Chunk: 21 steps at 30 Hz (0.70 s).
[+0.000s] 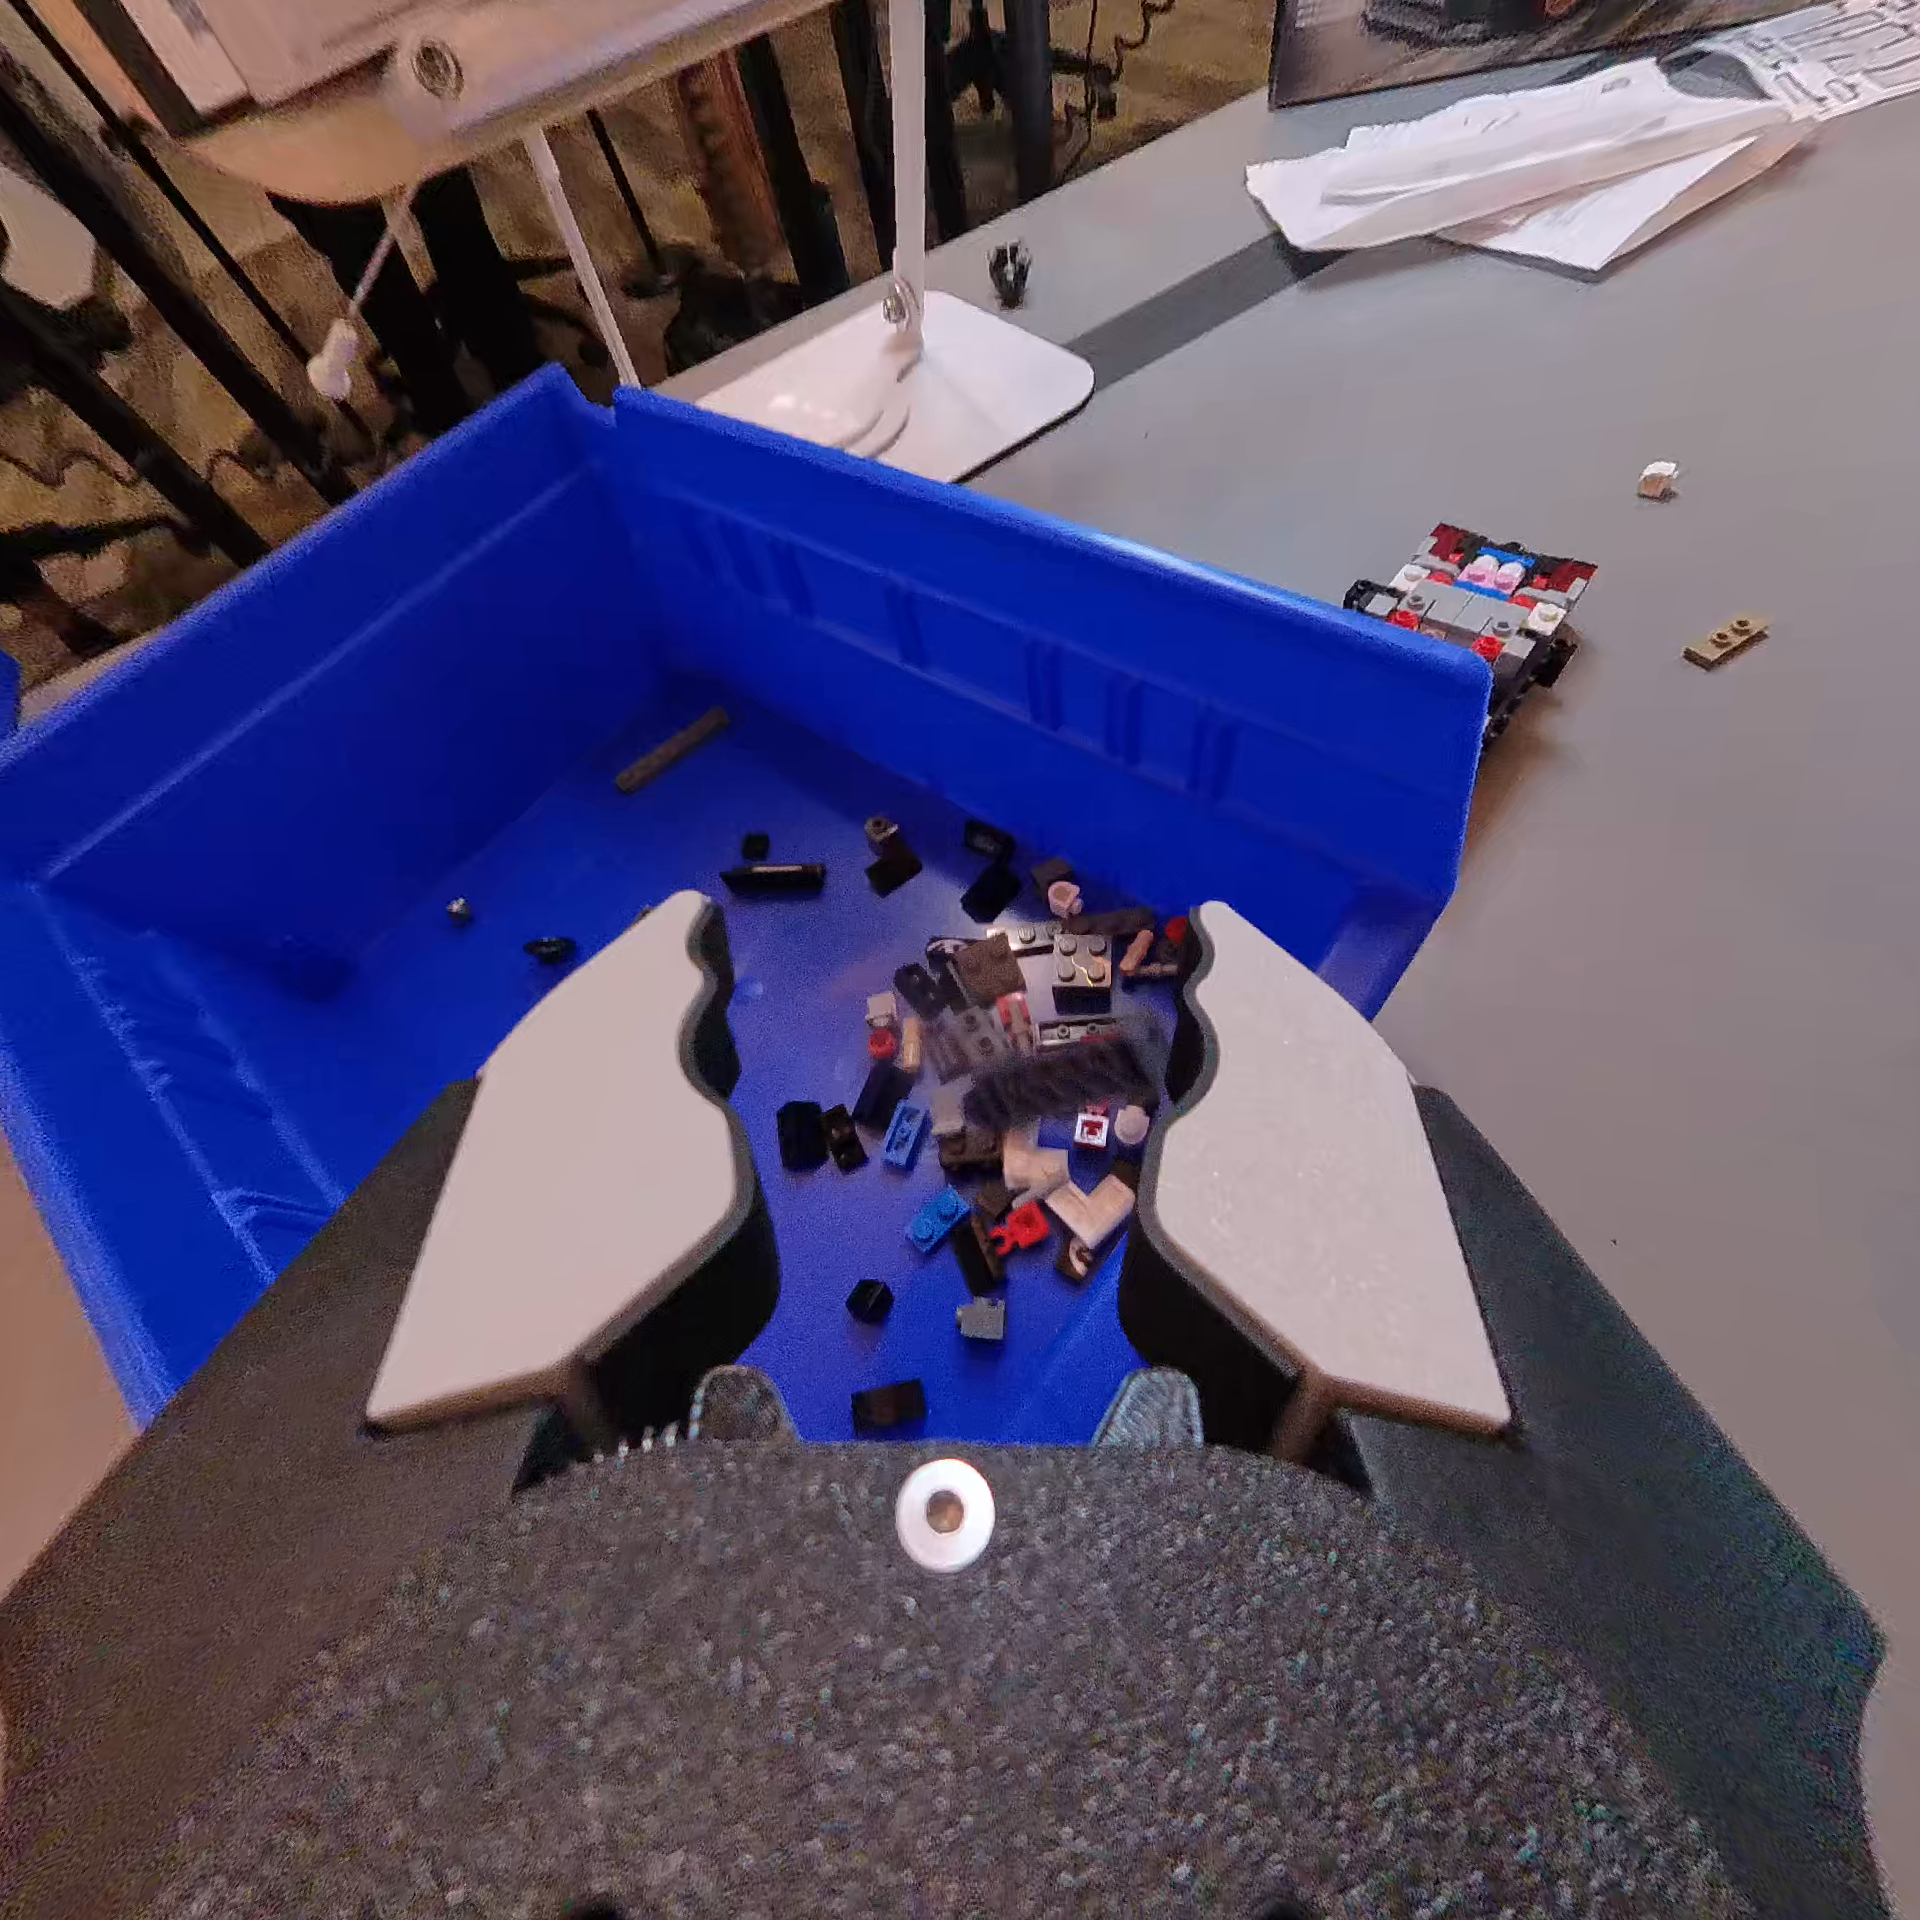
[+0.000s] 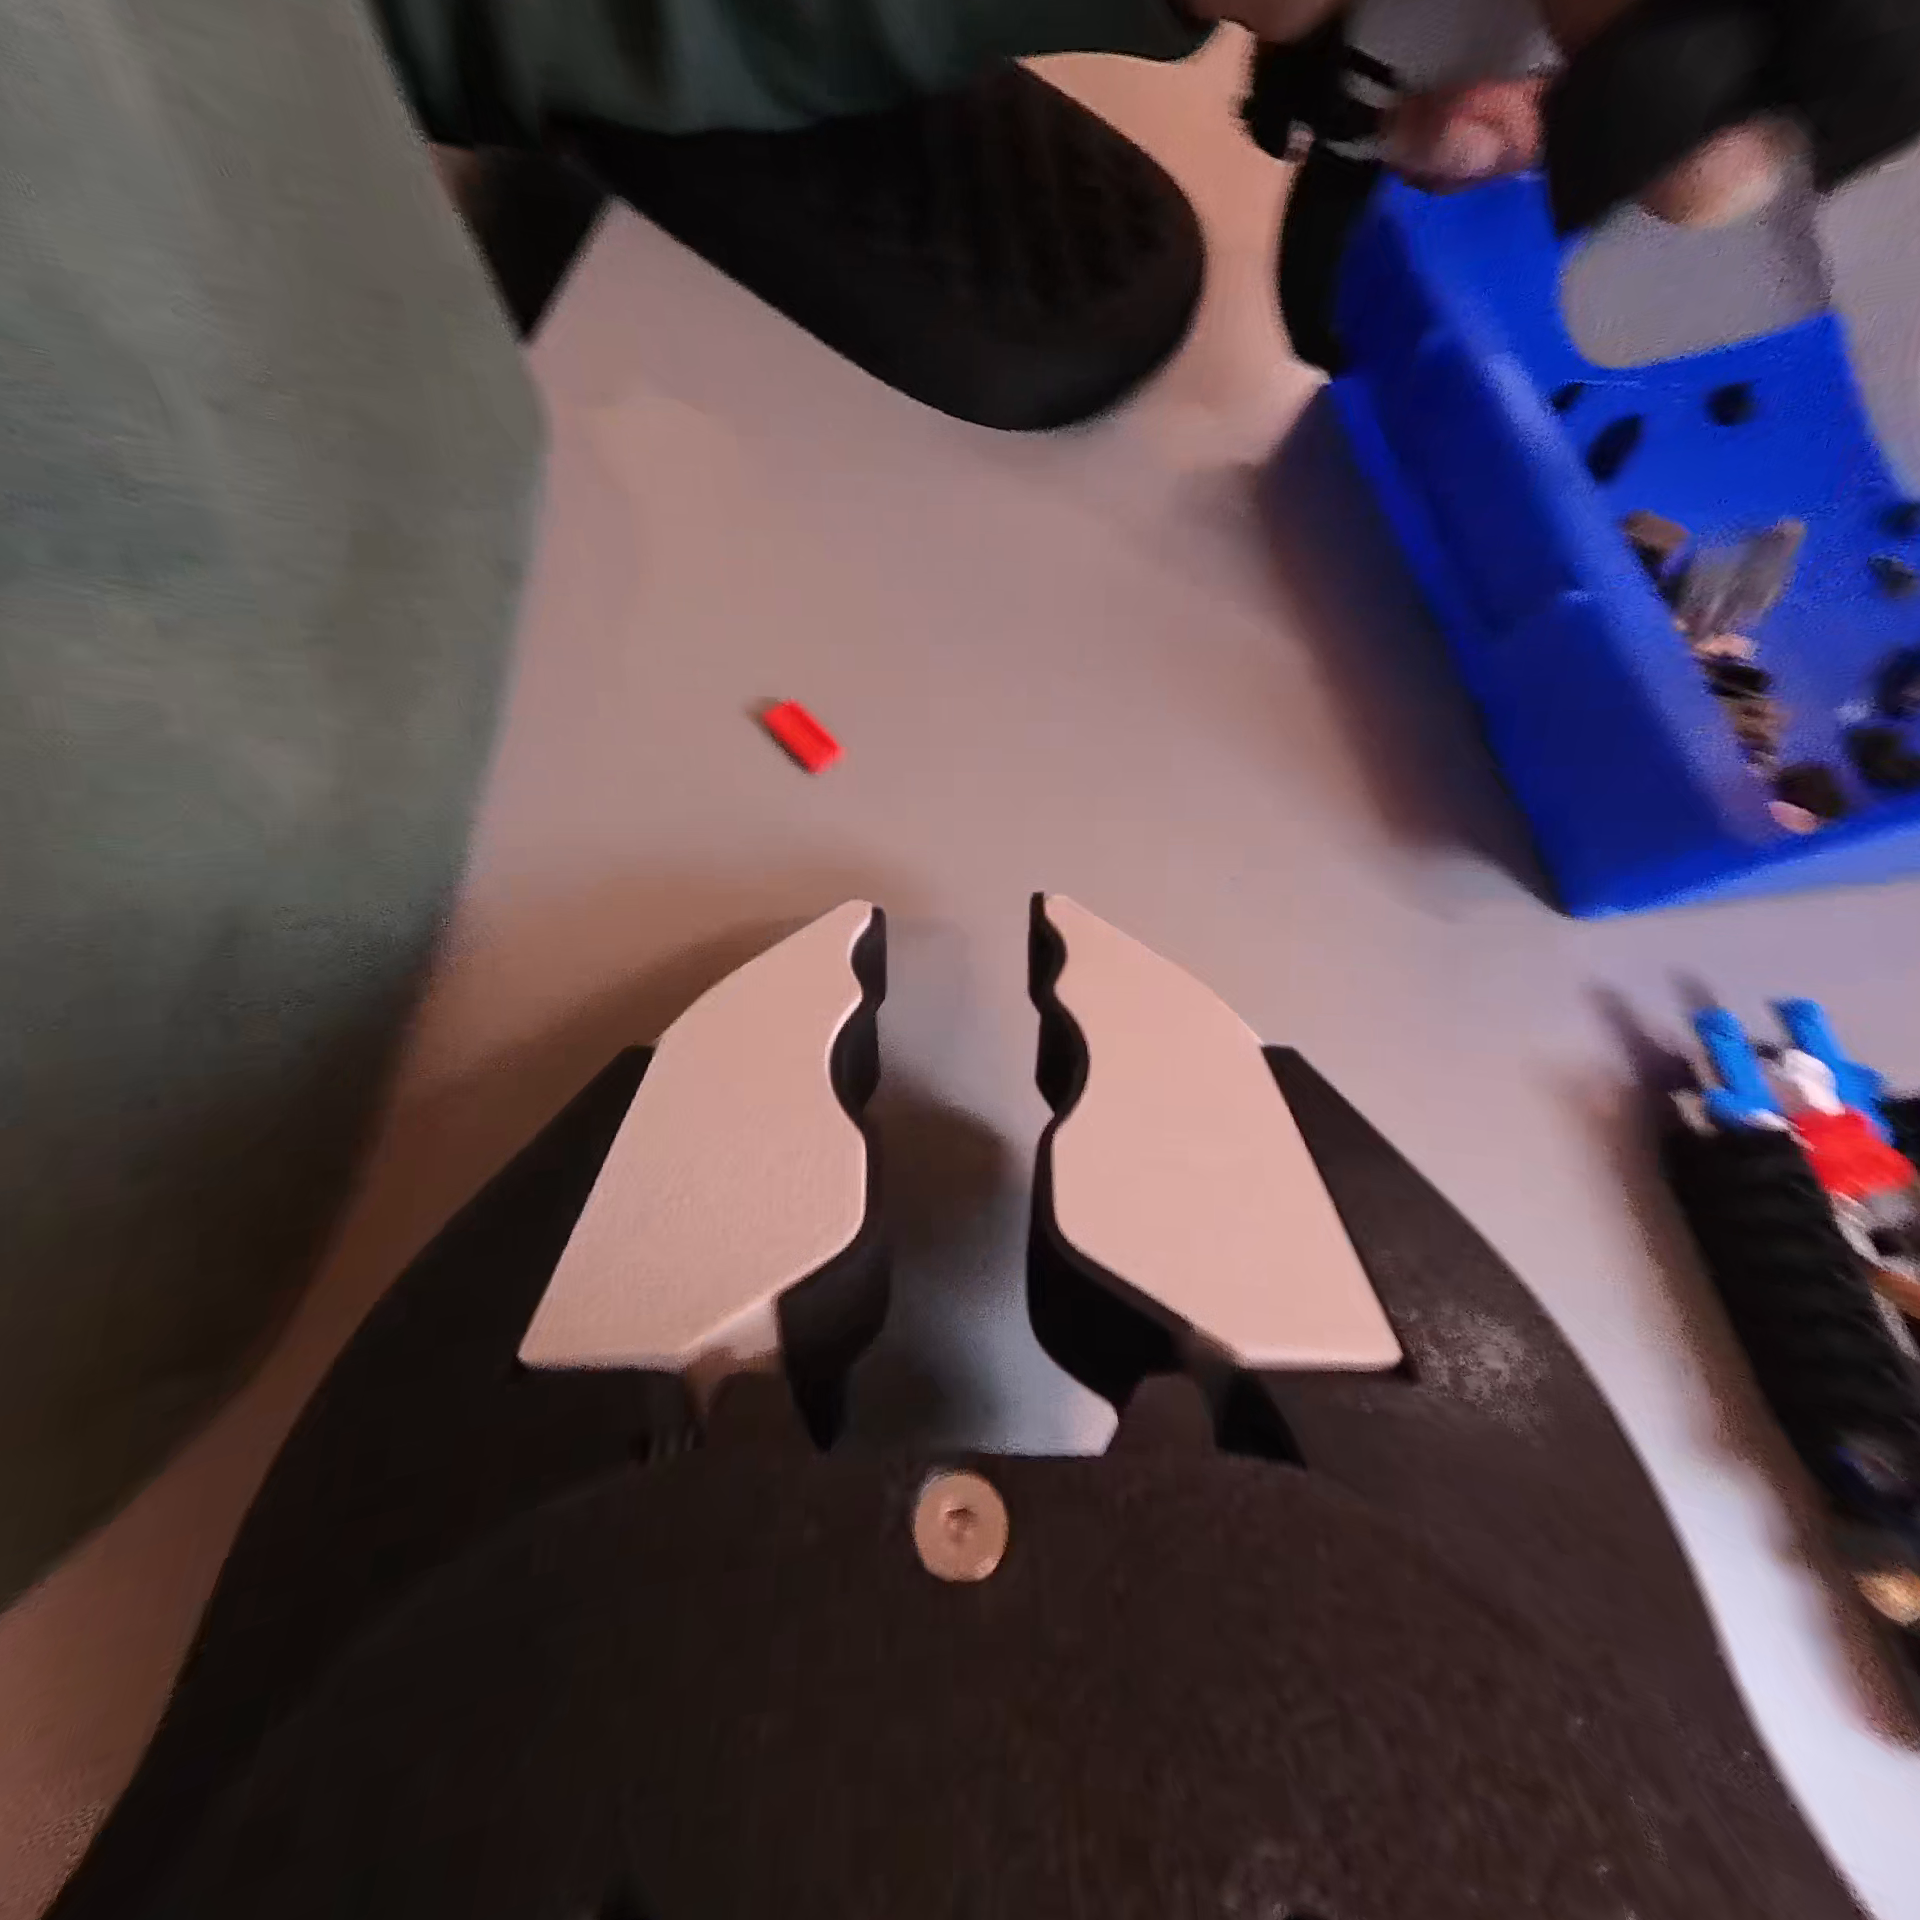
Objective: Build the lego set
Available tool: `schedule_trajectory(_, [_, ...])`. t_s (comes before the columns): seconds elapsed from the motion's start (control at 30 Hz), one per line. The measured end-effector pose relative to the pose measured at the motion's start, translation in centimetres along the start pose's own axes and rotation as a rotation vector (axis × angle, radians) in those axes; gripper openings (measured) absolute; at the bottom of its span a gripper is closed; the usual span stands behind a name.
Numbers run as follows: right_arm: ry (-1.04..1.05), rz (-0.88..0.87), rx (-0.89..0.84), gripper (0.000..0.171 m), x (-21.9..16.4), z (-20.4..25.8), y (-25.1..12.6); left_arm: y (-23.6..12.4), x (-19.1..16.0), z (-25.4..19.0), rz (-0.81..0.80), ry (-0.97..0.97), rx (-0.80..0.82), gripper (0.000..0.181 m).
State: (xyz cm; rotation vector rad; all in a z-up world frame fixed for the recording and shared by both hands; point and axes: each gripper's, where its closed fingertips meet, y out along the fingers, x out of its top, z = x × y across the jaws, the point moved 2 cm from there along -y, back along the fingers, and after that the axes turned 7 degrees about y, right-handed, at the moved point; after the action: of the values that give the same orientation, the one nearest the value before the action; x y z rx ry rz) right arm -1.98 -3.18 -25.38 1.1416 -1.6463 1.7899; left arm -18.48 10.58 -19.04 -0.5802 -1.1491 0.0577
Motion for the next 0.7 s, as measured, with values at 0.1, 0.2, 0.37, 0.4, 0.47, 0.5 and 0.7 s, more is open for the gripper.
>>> schedule_trajectory(0.1, [0.001, 0.006, 0.071, 0.026, 0.5, 1.4, 0.7, -0.2, 0.6, -0.5, -0.029, 0.033, -0.016, 0.081])
schedule_trajectory(0.2, [-0.003, 0.023, 0.109, 0.026, 1.0, 2.0, 1.5, -0.4, 0.9, -0.9, -0.051, 0.061, -0.035, 0.077])
schedule_trajectory(0.37, [-0.069, 0.13, 0.147, 0.025, 1.4, 2.2, 3.8, -0.7, 1.8, -2.4, -0.122, 0.078, -0.103, 0.06])
schedule_trajectory(0.4, [-0.096, 0.158, 0.156, 0.025, 1.4, 2.3, 4.2, -0.8, 1.9, -2.7, -0.131, 0.089, -0.113, 0.057])
schedule_trajectory(0.47, [-0.129, 0.195, 0.18, 0.022, 1.6, 2.6, 4.6, -0.7, 1.9, -3.2, -0.134, 0.13, -0.12, 0.057])
schedule_trajectory(0.5, [-0.138, 0.21, 0.191, 0.017, 1.6, 2.8, 4.7, -0.7, 1.8, -3.4, -0.134, 0.149, -0.115, 0.057])
schedule_trajectory(0.7, [-0.132, 0.222, 0.19, 0.008, 1.4, 2.6, 4.3, -0.8, 2.0, -3.9, -0.151, 0.182, -0.128, 0.052])
